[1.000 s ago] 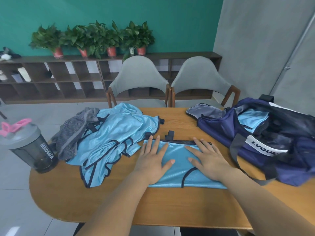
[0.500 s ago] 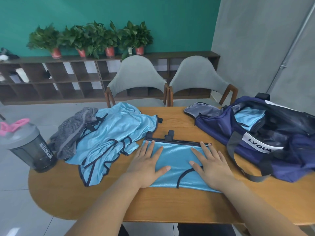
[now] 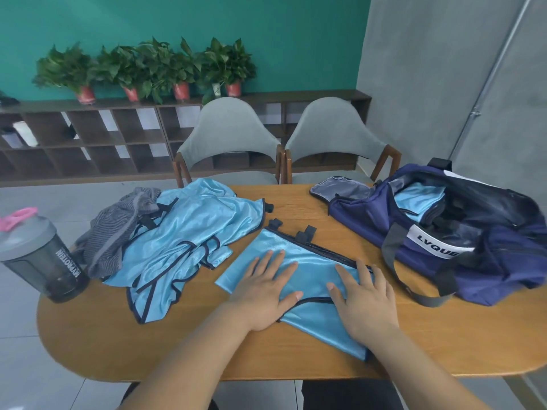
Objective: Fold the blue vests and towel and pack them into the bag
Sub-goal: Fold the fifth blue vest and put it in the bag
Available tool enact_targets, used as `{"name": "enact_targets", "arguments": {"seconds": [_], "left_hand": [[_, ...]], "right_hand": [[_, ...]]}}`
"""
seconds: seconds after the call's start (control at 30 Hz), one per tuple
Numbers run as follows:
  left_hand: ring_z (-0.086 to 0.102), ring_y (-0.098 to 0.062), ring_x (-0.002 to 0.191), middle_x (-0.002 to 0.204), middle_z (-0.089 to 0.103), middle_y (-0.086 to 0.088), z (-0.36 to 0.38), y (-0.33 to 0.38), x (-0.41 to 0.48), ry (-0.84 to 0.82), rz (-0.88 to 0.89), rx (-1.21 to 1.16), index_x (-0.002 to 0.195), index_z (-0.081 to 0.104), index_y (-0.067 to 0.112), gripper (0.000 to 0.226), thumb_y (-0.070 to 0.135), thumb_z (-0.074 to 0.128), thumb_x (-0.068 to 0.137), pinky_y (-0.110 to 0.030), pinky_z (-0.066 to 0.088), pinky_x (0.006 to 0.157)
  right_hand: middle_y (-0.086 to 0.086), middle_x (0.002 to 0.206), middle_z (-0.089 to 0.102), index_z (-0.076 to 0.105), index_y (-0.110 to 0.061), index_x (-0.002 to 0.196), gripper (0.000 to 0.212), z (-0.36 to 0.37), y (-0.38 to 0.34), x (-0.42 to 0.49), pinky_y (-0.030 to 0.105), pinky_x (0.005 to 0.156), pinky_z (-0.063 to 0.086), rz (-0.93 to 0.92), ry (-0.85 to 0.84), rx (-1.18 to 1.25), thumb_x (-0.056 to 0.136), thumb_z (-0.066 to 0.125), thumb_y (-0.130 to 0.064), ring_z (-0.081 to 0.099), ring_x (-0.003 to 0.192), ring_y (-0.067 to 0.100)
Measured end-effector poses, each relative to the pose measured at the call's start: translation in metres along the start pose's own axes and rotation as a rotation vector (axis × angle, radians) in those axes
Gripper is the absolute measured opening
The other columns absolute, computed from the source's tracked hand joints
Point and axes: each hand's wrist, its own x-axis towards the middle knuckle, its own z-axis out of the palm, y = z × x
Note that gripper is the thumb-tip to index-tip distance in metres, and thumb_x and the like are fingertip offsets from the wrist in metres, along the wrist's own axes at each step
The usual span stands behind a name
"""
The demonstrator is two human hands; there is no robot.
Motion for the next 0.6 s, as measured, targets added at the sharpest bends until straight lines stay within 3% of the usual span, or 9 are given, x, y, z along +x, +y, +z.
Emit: {"name": "enact_targets", "arguments": {"seconds": [0.13,0.2,0.3,0.43,0.6], "left_hand": [[-0.022,-0.012,0.159,0.175,-0.016,0.009,-0.011,-0.018,0.000,0.054,0.087,0.025,0.167,0.000,0.039,0.076,0.076,0.017,0.103,-0.042,-0.008,0.131],[-0.002,-0.014,0.161,0.175,0.006,0.010,-0.012,-0.011,-0.005,0.163,0.072,-0.053,0.167,0.019,0.035,0.072,0.070,0.028,0.105,-0.042,0.007,0.132],[0.035,-0.010,0.142,0.149,0.046,0.014,-0.010,0.027,-0.022,0.332,0.195,-0.160,0.150,0.052,0.028,0.058,0.062,0.041,0.105,-0.035,0.032,0.120],[0.044,-0.013,0.123,0.129,0.053,0.013,0.003,0.080,-0.033,0.264,0.397,-0.144,0.138,0.063,0.028,0.059,0.069,0.047,0.098,-0.034,0.039,0.107],[0.045,-0.024,0.117,0.126,0.049,0.003,0.005,0.116,-0.036,0.293,0.345,0.046,0.133,0.057,0.024,0.074,0.081,0.042,0.089,-0.046,0.046,0.097]], "right_hand": [[-0.001,0.162,0.040,0.046,-0.042,0.152,0.044,0.000,0.022,0.007,0.047,0.117,0.036,-0.133,0.150,0.144,0.108,0.042,-0.039,0.033,0.146,0.028],[-0.004,0.149,0.054,0.056,-0.036,0.147,0.043,0.000,0.031,0.011,0.042,0.110,0.042,-0.174,0.201,0.285,0.106,0.050,-0.025,0.045,0.133,0.024],[-0.002,0.136,0.060,0.062,-0.026,0.142,0.045,-0.003,0.037,0.019,0.034,0.105,0.042,-0.155,0.247,0.370,0.100,0.058,-0.009,0.049,0.122,0.023],[0.003,0.125,0.065,0.068,-0.024,0.133,0.046,-0.010,0.040,0.038,0.038,0.099,0.049,-0.184,0.160,0.327,0.091,0.071,-0.006,0.059,0.114,0.027],[0.000,0.119,0.064,0.067,-0.025,0.134,0.048,-0.028,0.050,0.058,0.036,0.095,0.052,-0.240,0.067,0.250,0.088,0.081,-0.025,0.065,0.110,0.023]]}}
